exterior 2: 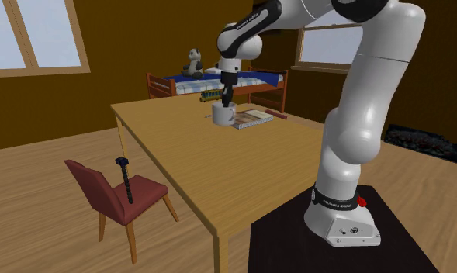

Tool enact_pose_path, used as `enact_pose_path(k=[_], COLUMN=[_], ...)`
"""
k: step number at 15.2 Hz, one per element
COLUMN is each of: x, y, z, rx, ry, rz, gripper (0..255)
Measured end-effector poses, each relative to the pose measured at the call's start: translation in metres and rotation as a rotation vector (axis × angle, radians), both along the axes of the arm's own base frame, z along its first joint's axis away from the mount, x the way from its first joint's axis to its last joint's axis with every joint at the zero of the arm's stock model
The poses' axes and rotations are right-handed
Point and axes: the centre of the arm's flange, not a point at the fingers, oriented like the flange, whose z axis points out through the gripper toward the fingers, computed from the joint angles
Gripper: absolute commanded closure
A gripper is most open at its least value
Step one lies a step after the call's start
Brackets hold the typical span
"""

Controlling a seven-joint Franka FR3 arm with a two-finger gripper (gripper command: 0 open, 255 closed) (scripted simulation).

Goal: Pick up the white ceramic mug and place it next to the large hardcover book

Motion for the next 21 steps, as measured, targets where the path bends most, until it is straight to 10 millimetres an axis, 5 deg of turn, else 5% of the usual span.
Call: enact_pose_path(k=[13,21], x=[-0.003,-0.005], y=[-0.172,-0.182], z=[0.001,-0.037], rx=[-0.002,-0.001], ry=[0.001,0.0], rz=[0.0,0.002], gripper=[255,255])
